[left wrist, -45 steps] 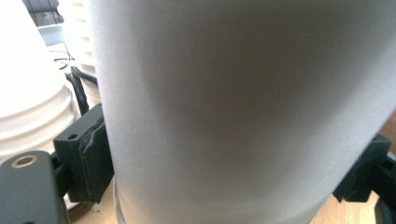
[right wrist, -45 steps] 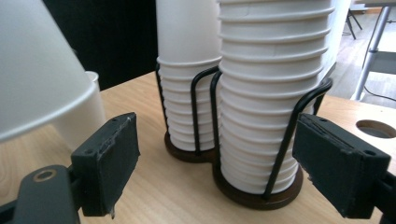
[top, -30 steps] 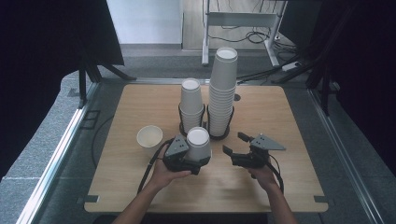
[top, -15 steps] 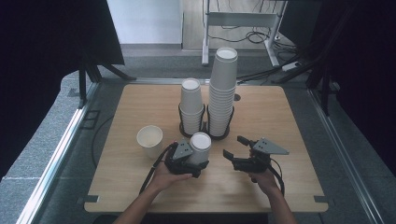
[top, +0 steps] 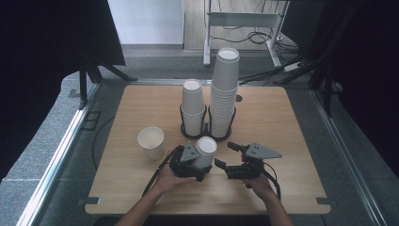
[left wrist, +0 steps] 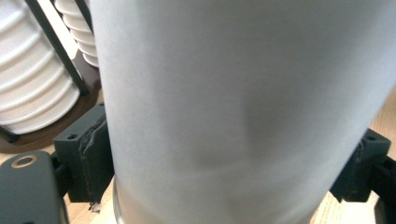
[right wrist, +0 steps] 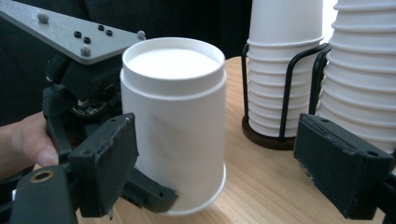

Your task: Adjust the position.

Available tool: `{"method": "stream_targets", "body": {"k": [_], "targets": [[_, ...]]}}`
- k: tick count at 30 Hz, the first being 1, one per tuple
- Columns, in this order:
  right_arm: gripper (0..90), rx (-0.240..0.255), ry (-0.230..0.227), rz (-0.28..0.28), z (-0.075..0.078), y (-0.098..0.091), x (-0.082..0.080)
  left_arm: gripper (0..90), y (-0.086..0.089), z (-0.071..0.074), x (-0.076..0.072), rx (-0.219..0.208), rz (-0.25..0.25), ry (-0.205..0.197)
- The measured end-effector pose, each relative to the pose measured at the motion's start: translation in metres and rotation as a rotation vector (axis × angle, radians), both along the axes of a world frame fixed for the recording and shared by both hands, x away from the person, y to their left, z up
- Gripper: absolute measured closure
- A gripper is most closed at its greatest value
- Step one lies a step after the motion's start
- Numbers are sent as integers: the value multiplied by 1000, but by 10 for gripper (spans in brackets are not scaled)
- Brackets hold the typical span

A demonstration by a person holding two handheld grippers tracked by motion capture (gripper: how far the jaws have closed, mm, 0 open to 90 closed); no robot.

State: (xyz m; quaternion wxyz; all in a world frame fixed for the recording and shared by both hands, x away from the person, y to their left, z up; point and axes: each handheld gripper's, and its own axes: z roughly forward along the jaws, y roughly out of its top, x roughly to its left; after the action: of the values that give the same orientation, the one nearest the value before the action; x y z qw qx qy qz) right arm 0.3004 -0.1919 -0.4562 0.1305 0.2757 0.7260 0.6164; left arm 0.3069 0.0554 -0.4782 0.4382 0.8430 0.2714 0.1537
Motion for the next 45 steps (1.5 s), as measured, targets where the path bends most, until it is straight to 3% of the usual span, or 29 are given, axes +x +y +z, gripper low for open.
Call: {"method": "stream_targets", "body": {"k": [13, 21, 25, 30, 34, 37, 39, 45], "targets": [[134, 12, 36, 40, -5, 14, 2, 121, -13, -9, -4, 57, -37, 0], [138, 1, 53, 53, -12, 24, 5, 120, -19, -9, -8, 62, -65, 3], [207, 7, 64, 73, -15, 28, 7, 120, -21, -10, -8, 68, -68, 5], [223, 6, 80, 71, -17, 29, 8, 106, -21, -12, -6, 68, -66, 18], [229, 32, 94, 62, -18, 27, 8, 62, -21, -12, -6, 65, -45, 25], [230, 94, 125, 52, -20, 24, 10, 39, -20, -12, -5, 49, -35, 34], [231, 136, 151, 57, -22, 23, 10, 35, -20, -12, -5, 46, -36, 33], [231, 189, 177, 47, -26, 22, 11, 54, -20, -11, -6, 52, -48, 18]]}}
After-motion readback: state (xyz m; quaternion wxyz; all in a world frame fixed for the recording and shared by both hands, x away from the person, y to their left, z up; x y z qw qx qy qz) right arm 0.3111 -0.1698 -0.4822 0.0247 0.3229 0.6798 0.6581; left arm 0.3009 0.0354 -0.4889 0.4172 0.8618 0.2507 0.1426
